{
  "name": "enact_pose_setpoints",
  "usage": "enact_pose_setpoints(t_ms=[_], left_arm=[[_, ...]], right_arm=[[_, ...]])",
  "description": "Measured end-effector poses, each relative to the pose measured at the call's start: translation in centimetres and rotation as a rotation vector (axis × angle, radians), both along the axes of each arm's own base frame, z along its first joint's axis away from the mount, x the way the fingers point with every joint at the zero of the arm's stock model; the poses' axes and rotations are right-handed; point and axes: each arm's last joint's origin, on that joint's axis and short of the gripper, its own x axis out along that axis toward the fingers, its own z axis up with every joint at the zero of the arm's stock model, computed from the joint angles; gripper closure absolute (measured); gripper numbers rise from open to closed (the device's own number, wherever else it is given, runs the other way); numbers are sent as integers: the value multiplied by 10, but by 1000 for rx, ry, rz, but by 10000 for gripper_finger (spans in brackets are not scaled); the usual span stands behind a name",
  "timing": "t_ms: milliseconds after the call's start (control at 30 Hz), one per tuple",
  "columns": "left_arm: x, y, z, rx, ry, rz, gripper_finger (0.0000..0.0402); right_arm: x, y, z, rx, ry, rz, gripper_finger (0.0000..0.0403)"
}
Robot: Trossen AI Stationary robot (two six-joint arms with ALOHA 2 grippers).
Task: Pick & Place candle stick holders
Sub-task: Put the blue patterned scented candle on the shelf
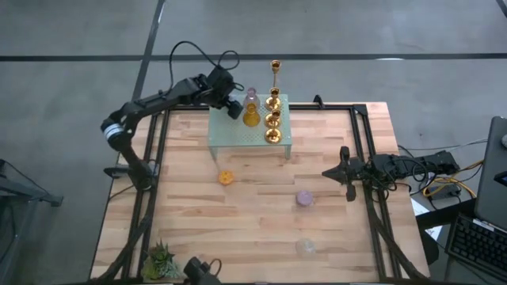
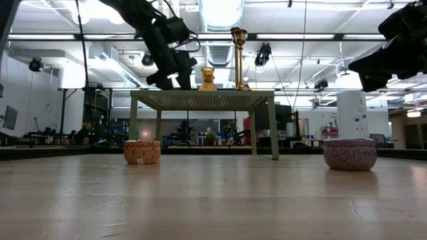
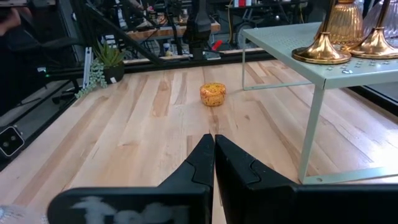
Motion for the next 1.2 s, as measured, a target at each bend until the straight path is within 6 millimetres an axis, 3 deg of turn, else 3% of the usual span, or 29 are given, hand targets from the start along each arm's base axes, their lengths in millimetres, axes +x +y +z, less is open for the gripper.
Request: enact_pose_setpoints(t_ms=[467,800,1200], left_arm=[[11,10,-8,-22,54,3,85],[7,9,-8,-1,99,7,20],[5,7,-3,15,95,-12,14]], right_arm=[[0,0,0,0,0,0,394],[0,0,0,0,0,-1,394],[0,0,0,0,0,0,394]])
